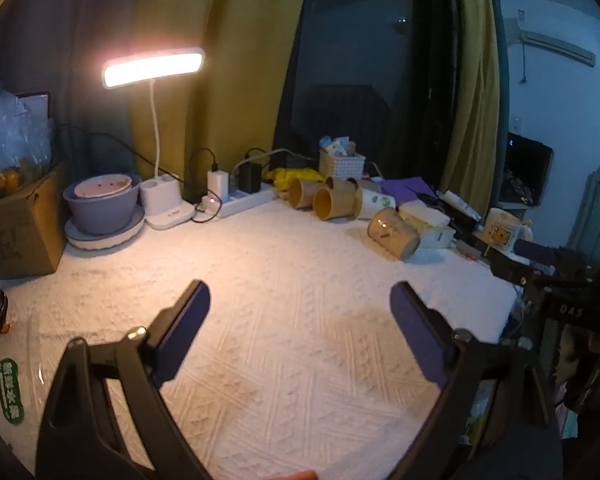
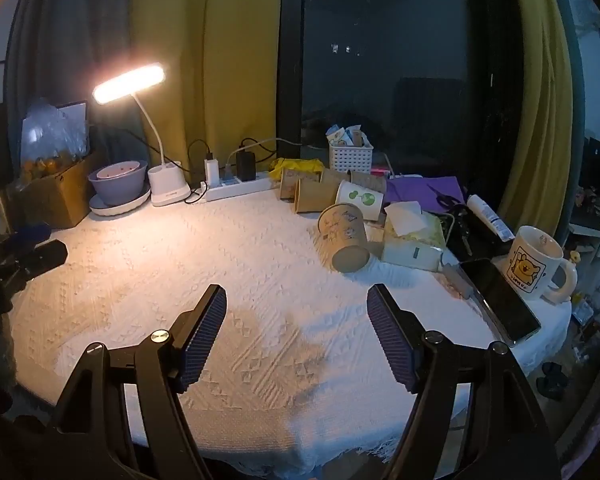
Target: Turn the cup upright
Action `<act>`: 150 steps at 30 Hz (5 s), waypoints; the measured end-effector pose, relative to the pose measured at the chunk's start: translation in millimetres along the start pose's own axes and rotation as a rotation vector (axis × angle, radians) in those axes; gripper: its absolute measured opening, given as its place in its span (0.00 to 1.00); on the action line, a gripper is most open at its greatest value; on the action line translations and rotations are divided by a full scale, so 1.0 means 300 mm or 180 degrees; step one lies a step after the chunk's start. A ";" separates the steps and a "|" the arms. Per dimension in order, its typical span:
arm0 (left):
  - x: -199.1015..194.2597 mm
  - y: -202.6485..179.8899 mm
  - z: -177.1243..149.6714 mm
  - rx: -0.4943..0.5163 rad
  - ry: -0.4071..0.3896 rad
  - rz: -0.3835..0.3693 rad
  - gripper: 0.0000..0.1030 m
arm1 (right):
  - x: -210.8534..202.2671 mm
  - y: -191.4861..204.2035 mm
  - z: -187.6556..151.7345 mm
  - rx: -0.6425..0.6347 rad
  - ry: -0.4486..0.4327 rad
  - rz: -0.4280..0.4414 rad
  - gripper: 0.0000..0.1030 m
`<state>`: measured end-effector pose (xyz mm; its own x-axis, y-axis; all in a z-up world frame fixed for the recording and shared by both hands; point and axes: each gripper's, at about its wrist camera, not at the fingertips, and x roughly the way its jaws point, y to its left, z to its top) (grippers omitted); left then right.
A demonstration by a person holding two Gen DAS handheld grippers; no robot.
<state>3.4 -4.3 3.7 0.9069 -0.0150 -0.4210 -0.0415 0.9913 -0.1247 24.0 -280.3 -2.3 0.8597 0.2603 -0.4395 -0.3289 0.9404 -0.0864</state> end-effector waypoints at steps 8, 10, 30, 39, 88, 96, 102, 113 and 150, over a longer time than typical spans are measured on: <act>0.006 -0.019 -0.009 0.0049 0.0000 -0.0018 0.90 | -0.008 0.008 0.007 0.0011 -0.0044 -0.0037 0.74; 0.009 -0.023 -0.010 0.0062 0.0004 -0.0028 0.90 | -0.010 0.007 0.002 0.0018 -0.0054 -0.0042 0.74; -0.002 -0.052 0.012 0.0108 -0.0083 -0.0094 0.90 | -0.029 -0.006 0.000 0.0039 -0.0105 -0.0057 0.74; 0.000 -0.059 0.017 0.0118 -0.0080 -0.0112 0.90 | -0.032 -0.007 0.006 0.0049 -0.0117 -0.0063 0.74; 0.042 -0.098 0.031 0.0148 -0.0028 -0.0135 0.90 | -0.017 -0.021 0.018 0.0068 -0.0090 -0.0040 0.74; 0.152 -0.137 0.078 0.0183 0.0157 -0.0174 0.90 | 0.069 -0.092 0.021 0.0141 0.0018 -0.0035 0.74; 0.277 -0.183 0.116 0.0152 0.0403 -0.0214 0.90 | 0.134 -0.174 0.033 0.0225 0.0050 -0.0051 0.74; 0.537 -0.284 0.200 0.0175 0.0777 -0.0344 0.90 | 0.263 -0.336 0.078 0.0354 0.0150 -0.0113 0.74; 1.192 -0.507 0.136 -0.0208 0.1828 -0.0927 0.65 | 0.559 -0.605 0.124 0.0504 0.0385 -0.0306 0.74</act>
<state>351.2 -155.2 -91.3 0.5170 -0.3676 -0.7730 0.1305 0.9264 -0.3532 242.3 -399.2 -27.2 0.8279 0.1485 -0.5409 -0.1740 0.9847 0.0042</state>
